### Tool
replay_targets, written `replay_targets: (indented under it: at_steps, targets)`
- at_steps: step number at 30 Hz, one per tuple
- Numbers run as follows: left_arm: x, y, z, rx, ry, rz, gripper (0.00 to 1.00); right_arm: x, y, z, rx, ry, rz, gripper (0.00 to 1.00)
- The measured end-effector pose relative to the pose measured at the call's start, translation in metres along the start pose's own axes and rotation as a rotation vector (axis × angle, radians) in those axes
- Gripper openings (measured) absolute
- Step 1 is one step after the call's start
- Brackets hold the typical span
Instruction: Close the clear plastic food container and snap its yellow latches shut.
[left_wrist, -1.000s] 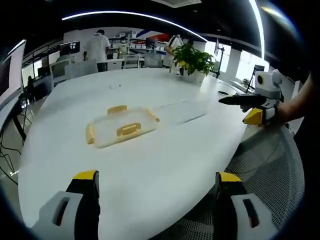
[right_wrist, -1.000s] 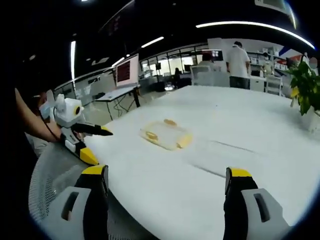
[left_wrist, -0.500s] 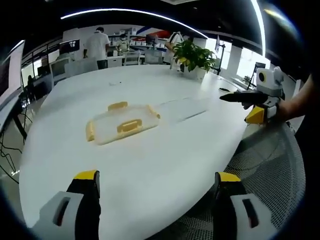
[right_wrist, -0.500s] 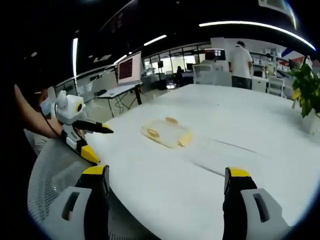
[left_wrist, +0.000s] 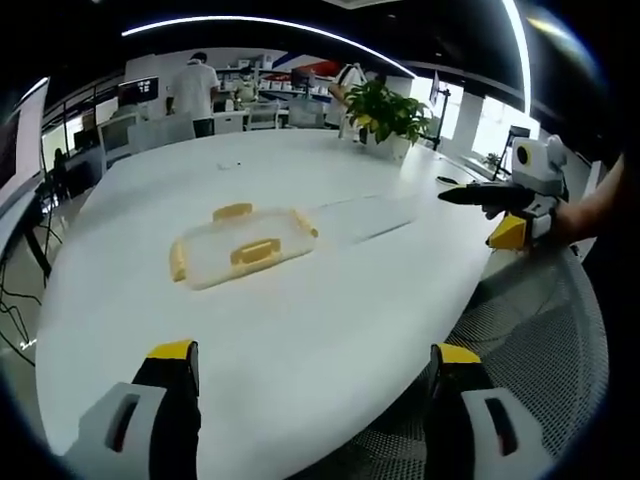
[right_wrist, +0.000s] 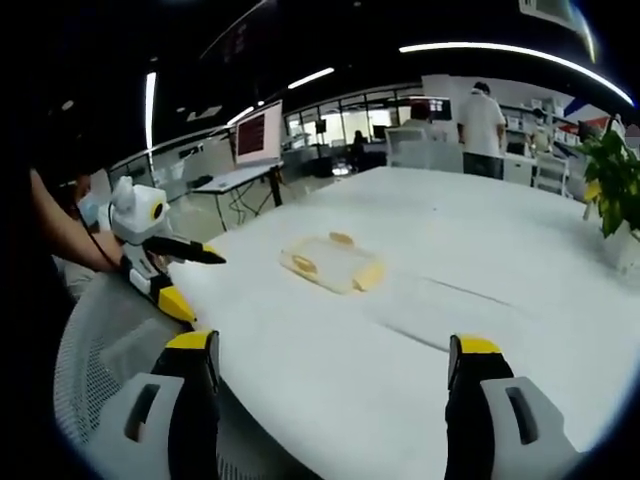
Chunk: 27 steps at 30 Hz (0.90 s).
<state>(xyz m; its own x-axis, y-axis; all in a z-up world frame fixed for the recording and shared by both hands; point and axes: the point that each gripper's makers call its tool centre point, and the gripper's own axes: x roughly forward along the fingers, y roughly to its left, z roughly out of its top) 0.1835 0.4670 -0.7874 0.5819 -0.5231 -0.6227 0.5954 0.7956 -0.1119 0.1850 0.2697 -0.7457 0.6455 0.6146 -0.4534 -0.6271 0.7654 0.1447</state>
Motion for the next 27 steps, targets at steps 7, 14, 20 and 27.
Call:
replay_targets:
  at_steps: [7, 14, 20, 27]
  targets:
    - [0.0, -0.002, 0.001, -0.016, 0.009, -0.018, 0.92, -0.002, -0.001, 0.001, 0.019, 0.014, 0.011, 0.9]
    - [-0.001, -0.001, 0.008, -0.051, -0.02, -0.038, 0.93, -0.002, -0.002, 0.004, 0.083, 0.001, 0.037, 0.9]
    - [-0.002, -0.004, 0.02, -0.043, -0.04, -0.059, 0.95, -0.004, -0.004, 0.005, 0.119, 0.013, 0.058, 0.87]
    - [0.003, 0.002, 0.041, -0.096, -0.07, -0.063, 0.91, -0.007, -0.013, 0.009, 0.162, 0.003, 0.038, 0.86]
